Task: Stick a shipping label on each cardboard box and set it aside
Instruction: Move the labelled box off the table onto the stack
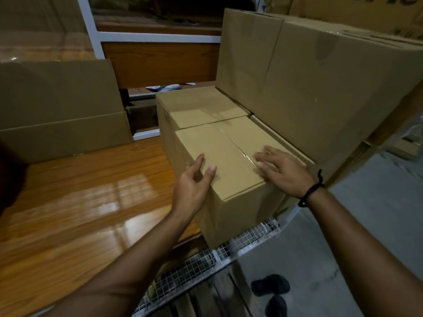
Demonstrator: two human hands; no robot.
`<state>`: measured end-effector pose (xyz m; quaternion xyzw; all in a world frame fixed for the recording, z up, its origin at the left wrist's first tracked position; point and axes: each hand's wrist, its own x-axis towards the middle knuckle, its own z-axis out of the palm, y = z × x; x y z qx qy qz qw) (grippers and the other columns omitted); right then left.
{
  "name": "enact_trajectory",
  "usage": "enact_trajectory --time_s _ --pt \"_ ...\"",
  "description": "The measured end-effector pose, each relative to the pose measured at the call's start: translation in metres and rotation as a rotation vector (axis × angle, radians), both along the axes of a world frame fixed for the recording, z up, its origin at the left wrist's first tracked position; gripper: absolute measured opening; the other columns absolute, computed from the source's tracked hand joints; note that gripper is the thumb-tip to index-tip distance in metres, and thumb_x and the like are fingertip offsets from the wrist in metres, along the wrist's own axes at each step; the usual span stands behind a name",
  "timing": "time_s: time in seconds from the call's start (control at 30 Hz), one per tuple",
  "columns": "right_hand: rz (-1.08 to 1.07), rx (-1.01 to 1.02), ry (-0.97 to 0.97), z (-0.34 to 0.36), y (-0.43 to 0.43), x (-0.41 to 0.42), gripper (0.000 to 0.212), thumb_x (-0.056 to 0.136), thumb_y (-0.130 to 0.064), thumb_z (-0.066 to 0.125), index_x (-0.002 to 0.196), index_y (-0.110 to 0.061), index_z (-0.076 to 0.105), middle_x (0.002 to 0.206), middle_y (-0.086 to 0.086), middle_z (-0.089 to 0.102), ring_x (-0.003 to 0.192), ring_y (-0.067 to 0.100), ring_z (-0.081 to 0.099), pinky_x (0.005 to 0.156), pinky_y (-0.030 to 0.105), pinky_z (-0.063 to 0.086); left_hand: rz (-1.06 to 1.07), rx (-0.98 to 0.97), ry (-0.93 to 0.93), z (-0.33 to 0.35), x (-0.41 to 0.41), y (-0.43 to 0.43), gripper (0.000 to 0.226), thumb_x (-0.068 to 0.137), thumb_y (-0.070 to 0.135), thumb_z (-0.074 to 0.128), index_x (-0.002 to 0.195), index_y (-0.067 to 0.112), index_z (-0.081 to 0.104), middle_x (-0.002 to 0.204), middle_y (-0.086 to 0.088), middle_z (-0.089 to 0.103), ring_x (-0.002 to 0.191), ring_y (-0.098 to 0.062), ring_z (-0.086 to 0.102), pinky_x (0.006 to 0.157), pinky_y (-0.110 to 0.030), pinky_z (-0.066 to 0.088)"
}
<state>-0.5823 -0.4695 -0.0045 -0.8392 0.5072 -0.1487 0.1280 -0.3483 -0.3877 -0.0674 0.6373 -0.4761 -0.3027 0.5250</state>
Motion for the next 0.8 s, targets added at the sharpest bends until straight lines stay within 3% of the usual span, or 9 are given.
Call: enact_trajectory --time_s 0.13,0.27,0.43,0.53,0.7,0.8 --pt "-0.027 0.032 0.039 -0.003 -0.008 -0.003 0.050 0.095 -0.051 0.046 0.141 -0.033 0.045 0.155 0.000 0.031 0.144 0.021 0.024 0.115 0.042 0.020 -0.030 0.012 0.025 0.003 -0.008 -0.008 0.077 0.074 0.076 0.054 0.141 0.041 0.043 0.153 -0.003 0.039 0.143 -0.023 0.032 0.111 -0.051 0.037" --pt "-0.003 0.035 0.041 -0.002 -0.013 -0.006 0.050 0.094 -0.051 0.045 0.141 -0.033 0.045 0.155 0.001 0.032 0.144 0.021 0.025 0.115 0.042 0.021 -0.032 0.006 0.049 0.004 -0.007 -0.015 0.062 0.085 0.057 0.062 0.142 0.037 0.046 0.155 -0.004 0.036 0.142 -0.024 0.033 0.111 -0.050 0.037" --pt "0.002 0.061 0.038 0.007 -0.012 -0.001 0.049 0.093 -0.050 0.050 0.138 -0.030 0.049 0.153 0.002 0.035 0.142 0.021 0.029 0.112 0.041 0.025 -0.104 0.012 0.061 0.001 0.006 -0.012 0.078 0.070 0.075 0.062 0.139 0.043 0.046 0.154 -0.002 0.038 0.140 -0.020 0.037 0.110 -0.048 0.039" --pt "0.038 0.053 -0.009 0.023 -0.007 0.020 0.051 0.093 -0.045 0.051 0.140 -0.027 0.047 0.153 0.002 0.035 0.140 0.019 0.031 0.112 0.040 0.029 -0.117 0.002 -0.043 0.003 0.029 0.000 0.078 0.068 0.078 0.062 0.138 0.052 0.040 0.155 -0.002 0.035 0.142 -0.020 0.033 0.113 -0.044 0.035" --pt "0.220 -0.035 -0.053 0.034 0.013 0.110 0.055 0.093 -0.045 0.055 0.144 -0.032 0.041 0.153 -0.003 0.035 0.141 0.013 0.031 0.111 0.027 0.024 0.084 -0.106 -0.187 0.014 0.105 0.036 0.067 0.079 0.060 0.067 0.140 0.045 0.045 0.154 -0.001 0.037 0.143 -0.009 0.029 0.108 -0.026 0.031" --pt "0.342 -0.078 -0.038 0.030 0.030 0.181 0.059 0.092 -0.049 0.054 0.147 -0.035 0.035 0.154 -0.002 0.035 0.142 0.014 0.029 0.113 0.031 0.025 0.241 -0.126 -0.230 0.024 0.166 0.075 0.070 0.075 0.064 0.065 0.139 0.045 0.046 0.151 0.002 0.041 0.140 -0.010 0.035 0.109 -0.034 0.038"
